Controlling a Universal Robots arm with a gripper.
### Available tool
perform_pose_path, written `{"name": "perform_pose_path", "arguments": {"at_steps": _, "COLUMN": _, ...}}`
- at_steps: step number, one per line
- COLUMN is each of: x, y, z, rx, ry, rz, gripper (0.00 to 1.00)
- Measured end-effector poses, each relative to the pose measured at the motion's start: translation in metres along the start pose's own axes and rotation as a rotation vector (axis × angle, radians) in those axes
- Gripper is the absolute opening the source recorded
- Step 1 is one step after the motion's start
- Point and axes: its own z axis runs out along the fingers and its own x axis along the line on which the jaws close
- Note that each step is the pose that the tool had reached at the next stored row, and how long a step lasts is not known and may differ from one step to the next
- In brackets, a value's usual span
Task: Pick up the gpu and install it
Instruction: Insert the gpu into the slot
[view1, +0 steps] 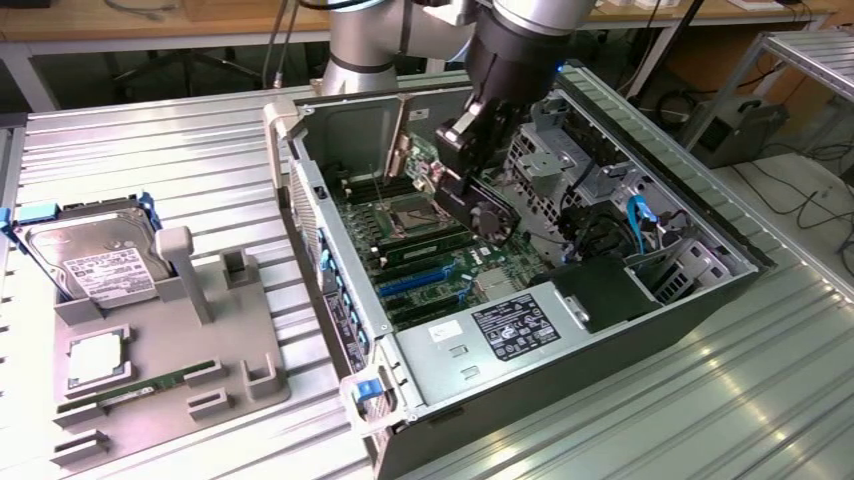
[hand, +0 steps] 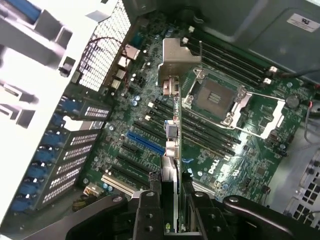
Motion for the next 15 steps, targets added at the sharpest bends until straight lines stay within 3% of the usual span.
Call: {"name": "perform_pose_path", "arguments": {"at_steps": 15, "x": -0.0004, "y": -0.0005, "z": 0.0069, "rx": 0.0129, "ry": 0.0221, "rz": -0.313, "gripper": 0.26}}
